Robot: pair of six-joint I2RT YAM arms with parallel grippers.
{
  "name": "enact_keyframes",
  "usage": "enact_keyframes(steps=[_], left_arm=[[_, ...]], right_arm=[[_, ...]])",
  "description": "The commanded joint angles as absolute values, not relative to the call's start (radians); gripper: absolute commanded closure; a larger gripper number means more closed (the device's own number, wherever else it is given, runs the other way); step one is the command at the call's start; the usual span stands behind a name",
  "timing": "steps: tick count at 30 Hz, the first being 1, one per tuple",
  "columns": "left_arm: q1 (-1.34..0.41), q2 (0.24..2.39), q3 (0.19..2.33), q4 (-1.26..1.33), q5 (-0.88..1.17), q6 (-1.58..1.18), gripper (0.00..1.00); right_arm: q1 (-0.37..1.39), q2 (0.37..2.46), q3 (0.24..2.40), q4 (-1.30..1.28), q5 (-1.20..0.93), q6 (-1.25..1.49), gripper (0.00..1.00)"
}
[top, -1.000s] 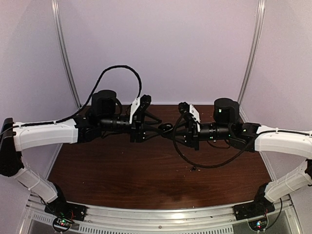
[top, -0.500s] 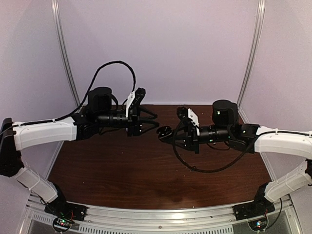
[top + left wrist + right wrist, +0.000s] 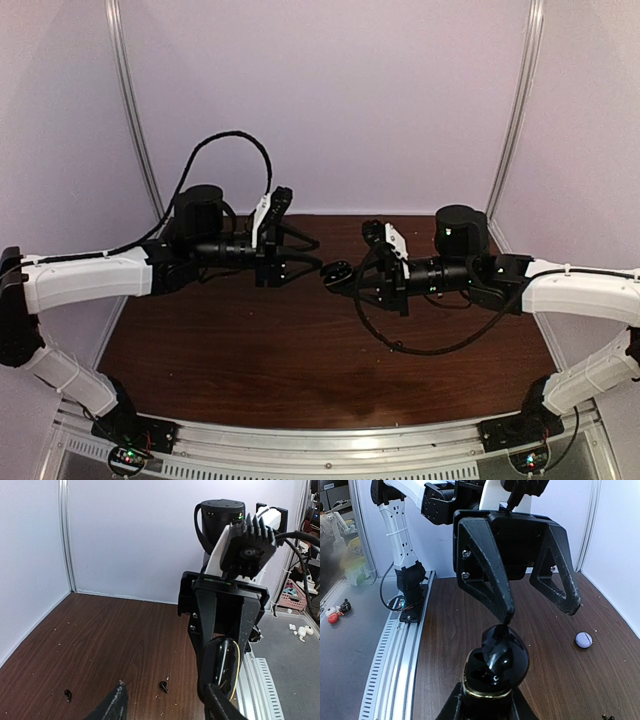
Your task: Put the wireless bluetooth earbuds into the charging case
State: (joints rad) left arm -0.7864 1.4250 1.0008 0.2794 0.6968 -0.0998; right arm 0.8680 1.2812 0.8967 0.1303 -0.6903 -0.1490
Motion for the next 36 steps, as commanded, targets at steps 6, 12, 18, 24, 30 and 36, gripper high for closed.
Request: enact_keyframes(steps=[6, 12, 18, 24, 30, 36], left_arm=[[-0.819, 1.416, 1.036, 0.268, 0.791, -0.014, 0.46], [-0.831, 1.438, 1.056, 0.245, 0.78, -0.01, 0.46], [-0.844, 1.467, 1.109, 0.148, 0.705, 0.057, 0.53], [-0.845, 1.477, 1.13, 0.125, 0.622, 0.058, 0.59], [-0.845, 1.488, 1.142, 0.124, 0.598, 0.037, 0.64], [-0.845, 1.494, 1.141, 0.116, 0.608, 0.043, 0.65]], right_arm=[[0.868, 1.293, 0.904, 0.149, -0.68, -0.133, 1.0], [0.868, 1.302, 0.913, 0.143, -0.689, -0.133, 1.0], [0.868, 1.299, 0.919, 0.138, -0.698, -0.137, 1.0], [0.869, 1.298, 0.919, 0.134, -0.712, -0.142, 1.0], [0.87, 1.292, 0.917, 0.13, -0.721, -0.149, 1.0], [0.868, 1.29, 0.913, 0.137, -0.714, -0.147, 1.0]])
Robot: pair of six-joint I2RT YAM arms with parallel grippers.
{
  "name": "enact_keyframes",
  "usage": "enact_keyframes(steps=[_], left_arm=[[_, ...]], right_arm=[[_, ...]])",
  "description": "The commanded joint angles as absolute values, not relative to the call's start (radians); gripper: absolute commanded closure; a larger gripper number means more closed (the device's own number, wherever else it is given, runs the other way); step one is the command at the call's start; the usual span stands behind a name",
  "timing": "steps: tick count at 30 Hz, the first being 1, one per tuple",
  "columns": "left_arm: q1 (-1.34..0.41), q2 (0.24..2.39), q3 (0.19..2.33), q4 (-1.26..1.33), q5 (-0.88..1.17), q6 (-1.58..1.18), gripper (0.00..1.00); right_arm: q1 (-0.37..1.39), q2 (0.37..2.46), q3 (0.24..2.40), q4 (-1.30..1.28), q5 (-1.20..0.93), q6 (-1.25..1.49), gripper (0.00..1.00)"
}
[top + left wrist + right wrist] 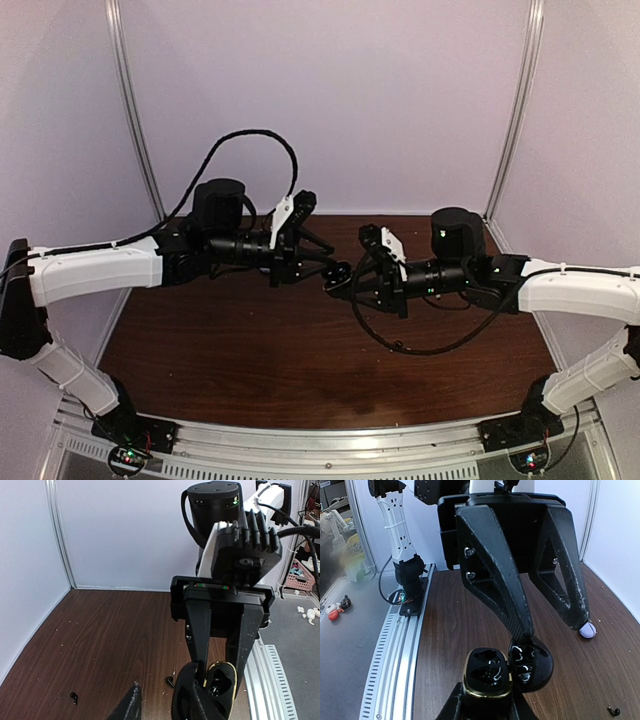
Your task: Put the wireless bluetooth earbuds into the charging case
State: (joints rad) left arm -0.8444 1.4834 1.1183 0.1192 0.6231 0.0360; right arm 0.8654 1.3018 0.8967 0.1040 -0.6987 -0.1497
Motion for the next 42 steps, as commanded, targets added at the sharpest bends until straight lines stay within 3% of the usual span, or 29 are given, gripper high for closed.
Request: enact_keyframes(steps=[1, 8, 17, 23, 35, 42], left_arm=[[-0.845, 1.49, 1.14, 0.12, 0.609, 0.041, 0.63], [-0.845, 1.462, 1.14, 0.173, 0.64, 0.004, 0.51], [-0.817, 1.37, 1.088, 0.273, 0.668, -0.057, 0.45], [-0.738, 1.337, 1.011, 0.402, 0.481, -0.168, 0.45], [-0.814, 1.629, 0.933, 0.57, 0.467, -0.084, 0.5], [-0.899, 1.936, 1.178, 0.367, 0.594, 0.025, 0.57]], right_arm=[[0.866, 1.291, 0.912, 0.141, -0.713, -0.142, 1.0], [0.855, 1.296, 0.902, 0.168, -0.719, -0.112, 1.0], [0.812, 1.289, 0.854, 0.241, -0.737, -0.05, 1.0], [0.706, 1.229, 0.792, 0.342, -0.78, 0.06, 1.0], [0.508, 1.094, 0.741, 0.356, -0.782, 0.147, 1.0], [0.444, 1.06, 0.74, 0.34, -0.771, 0.158, 1.0]])
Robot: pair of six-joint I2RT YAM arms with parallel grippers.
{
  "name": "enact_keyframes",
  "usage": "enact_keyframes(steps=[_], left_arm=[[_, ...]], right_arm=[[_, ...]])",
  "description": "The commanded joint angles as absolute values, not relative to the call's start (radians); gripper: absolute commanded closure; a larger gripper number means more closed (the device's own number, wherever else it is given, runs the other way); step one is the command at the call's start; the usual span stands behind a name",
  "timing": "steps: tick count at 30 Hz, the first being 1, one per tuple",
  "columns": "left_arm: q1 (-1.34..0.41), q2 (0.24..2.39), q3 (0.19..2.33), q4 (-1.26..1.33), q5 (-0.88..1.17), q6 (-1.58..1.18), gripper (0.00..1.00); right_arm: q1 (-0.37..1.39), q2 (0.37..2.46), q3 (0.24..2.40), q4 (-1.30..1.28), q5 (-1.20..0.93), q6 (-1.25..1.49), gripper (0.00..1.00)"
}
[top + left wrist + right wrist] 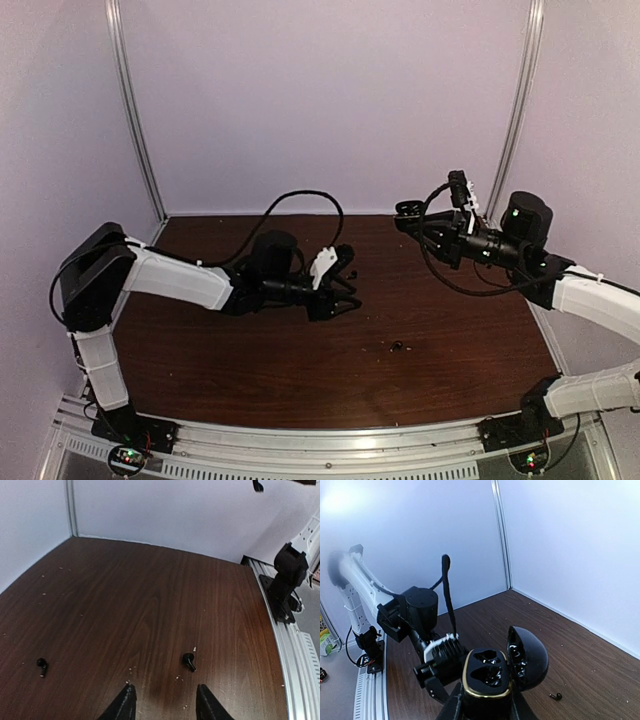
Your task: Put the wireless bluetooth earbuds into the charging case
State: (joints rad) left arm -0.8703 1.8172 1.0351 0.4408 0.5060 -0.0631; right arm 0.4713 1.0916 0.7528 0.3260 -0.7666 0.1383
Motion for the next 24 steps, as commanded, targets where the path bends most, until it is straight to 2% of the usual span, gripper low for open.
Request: enact_keyframes(steps=[1, 5, 14, 24], left_arm=[[-0.907, 1.975, 1.226, 0.311, 0.602, 0.051, 0.58], [-0.956, 2.106, 1.417, 0.129, 0.594, 0.143, 0.57], [-1.008, 2.318, 1.667, 0.016, 0.574, 0.148, 0.59], [-1.044, 2.435, 1.805, -0.106, 0.562, 0.16, 0.59]], right_arm=[[0.438, 1.052, 0.739, 0.338, -0.769, 0.16, 1.0], [0.407, 1.023, 0.738, 0.323, -0.766, 0.164, 1.0], [0.373, 0.995, 0.729, 0.321, -0.772, 0.174, 1.0], [0.352, 0.973, 0.696, 0.37, -0.785, 0.22, 1.0]])
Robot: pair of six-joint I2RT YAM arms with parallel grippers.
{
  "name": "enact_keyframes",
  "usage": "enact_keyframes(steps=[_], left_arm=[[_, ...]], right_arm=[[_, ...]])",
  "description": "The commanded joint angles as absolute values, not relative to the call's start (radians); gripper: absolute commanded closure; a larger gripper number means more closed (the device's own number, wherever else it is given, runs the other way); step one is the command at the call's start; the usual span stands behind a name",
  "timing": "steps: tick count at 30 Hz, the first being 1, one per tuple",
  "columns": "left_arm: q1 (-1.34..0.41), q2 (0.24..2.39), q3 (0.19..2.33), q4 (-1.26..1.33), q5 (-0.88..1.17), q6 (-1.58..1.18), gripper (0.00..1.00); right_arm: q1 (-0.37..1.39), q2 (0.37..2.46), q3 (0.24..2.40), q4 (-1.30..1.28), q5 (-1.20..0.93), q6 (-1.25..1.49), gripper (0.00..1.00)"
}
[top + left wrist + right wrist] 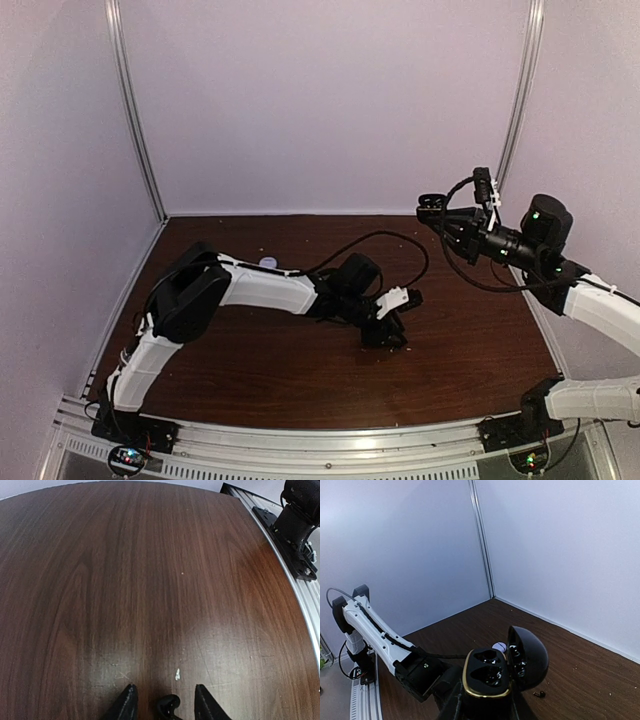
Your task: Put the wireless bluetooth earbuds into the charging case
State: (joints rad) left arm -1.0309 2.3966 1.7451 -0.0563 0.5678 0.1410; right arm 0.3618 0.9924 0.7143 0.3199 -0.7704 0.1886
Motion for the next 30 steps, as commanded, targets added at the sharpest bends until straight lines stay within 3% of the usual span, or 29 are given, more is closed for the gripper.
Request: enact_keyframes(steps=[1, 10, 16, 23, 30], left_arm=[[-1.047, 2.451, 1.822, -0.12, 0.555, 0.164, 0.6], [-1.052, 2.493, 1.915, -0.29, 0.48, 0.226, 0.69], [-1.051, 2.456, 1.94, -0.45, 0.415, 0.258, 0.86], [-1.005, 2.289, 1.734, -0.519, 0.355, 0.234, 0.95], [-0.963, 2.097, 1.44, -0.597, 0.184, 0.3, 0.96]], right_arm=[[0.351, 0.974, 0.694, 0.37, -0.786, 0.222, 1.0], [0.347, 0.974, 0.695, 0.358, -0.787, 0.21, 1.0], [0.346, 0.983, 0.689, 0.374, -0.79, 0.215, 1.0], [0.347, 1.012, 0.681, 0.415, -0.814, 0.231, 1.0], [0.347, 1.044, 0.667, 0.472, -0.841, 0.254, 1.0]])
